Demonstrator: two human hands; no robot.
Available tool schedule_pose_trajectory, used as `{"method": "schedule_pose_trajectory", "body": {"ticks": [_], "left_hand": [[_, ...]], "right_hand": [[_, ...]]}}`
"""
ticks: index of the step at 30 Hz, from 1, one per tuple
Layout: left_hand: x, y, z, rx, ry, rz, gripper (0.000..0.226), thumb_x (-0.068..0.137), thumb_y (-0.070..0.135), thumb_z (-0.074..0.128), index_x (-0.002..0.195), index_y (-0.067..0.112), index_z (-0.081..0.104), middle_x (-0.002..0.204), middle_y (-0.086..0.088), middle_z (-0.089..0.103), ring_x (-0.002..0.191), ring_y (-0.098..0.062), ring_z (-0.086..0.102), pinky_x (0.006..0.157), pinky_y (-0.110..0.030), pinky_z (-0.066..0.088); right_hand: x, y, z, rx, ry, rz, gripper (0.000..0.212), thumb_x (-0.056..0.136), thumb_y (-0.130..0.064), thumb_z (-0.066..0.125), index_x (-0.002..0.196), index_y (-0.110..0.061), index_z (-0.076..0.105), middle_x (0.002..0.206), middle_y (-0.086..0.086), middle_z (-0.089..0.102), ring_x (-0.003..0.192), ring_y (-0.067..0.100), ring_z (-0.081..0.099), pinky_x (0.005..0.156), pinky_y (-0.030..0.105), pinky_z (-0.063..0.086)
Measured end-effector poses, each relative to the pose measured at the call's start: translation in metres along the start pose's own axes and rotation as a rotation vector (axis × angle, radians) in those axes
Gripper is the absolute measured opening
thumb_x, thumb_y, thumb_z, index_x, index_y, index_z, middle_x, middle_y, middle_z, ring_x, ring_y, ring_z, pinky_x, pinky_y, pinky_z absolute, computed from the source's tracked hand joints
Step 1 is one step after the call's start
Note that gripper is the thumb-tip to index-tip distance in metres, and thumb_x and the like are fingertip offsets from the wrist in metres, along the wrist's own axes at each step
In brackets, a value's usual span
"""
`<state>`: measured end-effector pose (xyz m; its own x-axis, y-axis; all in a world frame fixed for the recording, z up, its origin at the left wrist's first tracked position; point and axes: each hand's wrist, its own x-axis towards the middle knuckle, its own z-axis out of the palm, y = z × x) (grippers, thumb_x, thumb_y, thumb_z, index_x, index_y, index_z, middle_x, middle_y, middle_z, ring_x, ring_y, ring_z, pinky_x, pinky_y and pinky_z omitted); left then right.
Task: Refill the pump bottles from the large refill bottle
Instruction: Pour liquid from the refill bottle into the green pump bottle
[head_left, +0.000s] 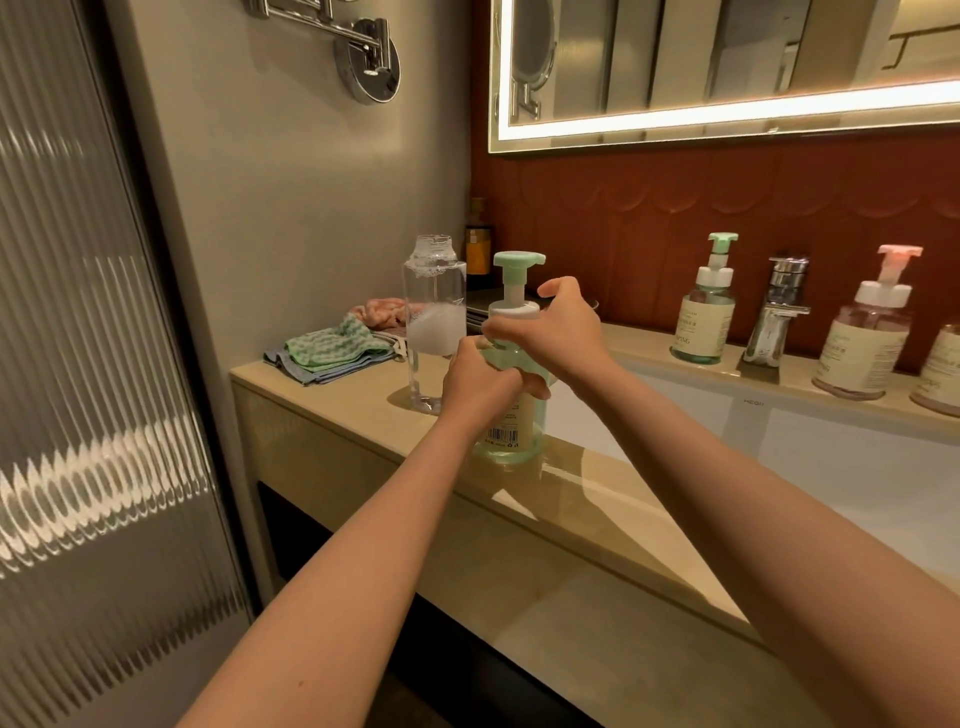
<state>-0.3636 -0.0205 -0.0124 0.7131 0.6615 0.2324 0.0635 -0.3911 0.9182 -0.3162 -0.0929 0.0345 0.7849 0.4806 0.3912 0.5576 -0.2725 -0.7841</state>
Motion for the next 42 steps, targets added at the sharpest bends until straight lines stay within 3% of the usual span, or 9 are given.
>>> {"method": "schedule_pose_trajectory", "body": {"ticks": [4, 9, 13, 17, 21, 25, 27, 30, 42], "left_hand": [[0.002, -0.001, 0.000, 0.024, -0.008, 0.014, 0.066, 0.066, 0.016, 0.078, 0.121, 0.011, 0.041, 0.108, -0.002, 0.054, 0.099, -0.020, 0.050, 0.070, -0.031, 0.039], [0.003, -0.003, 0.001, 0.020, 0.005, 0.033, 0.061, 0.072, 0.013, 0.070, 0.125, 0.012, 0.040, 0.110, -0.003, 0.053, 0.102, -0.019, 0.047, 0.078, -0.032, 0.040], [0.003, -0.004, -0.001, 0.000, -0.005, 0.013, 0.066, 0.067, 0.014, 0.075, 0.122, 0.013, 0.040, 0.107, -0.001, 0.052, 0.099, -0.021, 0.050, 0.069, -0.028, 0.037], [0.004, 0.000, 0.000, 0.026, 0.003, 0.010, 0.070, 0.061, 0.015, 0.079, 0.121, 0.010, 0.044, 0.106, -0.003, 0.057, 0.097, -0.022, 0.053, 0.070, -0.030, 0.040], [0.002, -0.003, 0.000, -0.007, 0.003, -0.011, 0.070, 0.064, 0.011, 0.076, 0.124, 0.014, 0.039, 0.112, -0.003, 0.055, 0.101, -0.022, 0.051, 0.075, -0.033, 0.040], [0.002, -0.003, -0.001, -0.010, 0.011, -0.002, 0.069, 0.062, 0.014, 0.077, 0.121, 0.014, 0.042, 0.111, -0.003, 0.057, 0.099, -0.021, 0.053, 0.072, -0.031, 0.040], [0.001, -0.002, -0.002, -0.013, 0.017, -0.007, 0.070, 0.062, 0.015, 0.078, 0.122, 0.015, 0.042, 0.111, -0.001, 0.057, 0.098, -0.020, 0.052, 0.068, -0.030, 0.039], [0.002, -0.001, -0.002, -0.013, 0.039, -0.025, 0.074, 0.063, 0.016, 0.080, 0.125, 0.016, 0.039, 0.113, -0.001, 0.056, 0.096, -0.020, 0.050, 0.070, -0.029, 0.038], [0.008, -0.004, -0.001, 0.048, 0.102, -0.066, 0.081, 0.063, 0.024, 0.082, 0.129, 0.017, 0.037, 0.123, -0.005, 0.053, 0.105, -0.022, 0.050, 0.078, -0.032, 0.042]], "right_hand": [[0.001, 0.002, -0.001, 0.055, -0.047, -0.002, 0.063, 0.069, -0.028, 0.072, 0.121, -0.017, 0.038, 0.100, -0.002, 0.050, 0.106, 0.024, 0.054, 0.099, 0.049, 0.041], [0.001, 0.007, 0.010, -0.096, -0.005, -0.058, 0.070, 0.064, -0.051, 0.074, 0.122, -0.023, 0.046, 0.120, 0.005, 0.048, 0.113, 0.024, 0.048, 0.095, 0.048, 0.044], [0.000, 0.003, 0.003, -0.033, 0.011, -0.081, 0.052, 0.065, -0.038, 0.071, 0.115, -0.028, 0.058, 0.114, 0.002, 0.061, 0.108, 0.024, 0.055, 0.092, 0.049, 0.047], [-0.003, -0.001, 0.000, -0.022, -0.048, -0.032, 0.070, 0.071, -0.038, 0.070, 0.132, -0.021, 0.039, 0.121, 0.002, 0.056, 0.113, 0.025, 0.052, 0.099, 0.049, 0.040], [-0.002, 0.003, 0.005, -0.032, -0.014, 0.019, 0.063, 0.053, -0.059, 0.073, 0.101, -0.021, 0.057, 0.103, 0.001, 0.063, 0.102, 0.024, 0.058, 0.088, 0.050, 0.048], [0.000, 0.001, -0.003, 0.025, 0.014, -0.021, 0.022, 0.064, -0.043, 0.077, 0.075, -0.029, 0.064, 0.087, -0.004, 0.069, 0.094, 0.018, 0.062, 0.088, 0.049, 0.048], [0.002, -0.005, -0.010, 0.081, 0.033, -0.044, 0.025, 0.068, -0.038, 0.076, 0.088, -0.026, 0.068, 0.096, -0.002, 0.068, 0.099, 0.018, 0.061, 0.091, 0.046, 0.048], [0.008, -0.017, -0.022, 0.157, 0.079, -0.064, 0.063, 0.070, -0.034, 0.078, 0.124, -0.012, 0.052, 0.108, -0.002, 0.056, 0.101, 0.013, 0.054, 0.090, 0.033, 0.050], [0.025, -0.059, -0.072, 0.174, 0.234, -0.213, 0.057, 0.072, -0.032, 0.077, 0.116, -0.011, 0.047, 0.097, -0.005, 0.050, 0.087, 0.008, 0.051, 0.064, 0.011, 0.040]]}}
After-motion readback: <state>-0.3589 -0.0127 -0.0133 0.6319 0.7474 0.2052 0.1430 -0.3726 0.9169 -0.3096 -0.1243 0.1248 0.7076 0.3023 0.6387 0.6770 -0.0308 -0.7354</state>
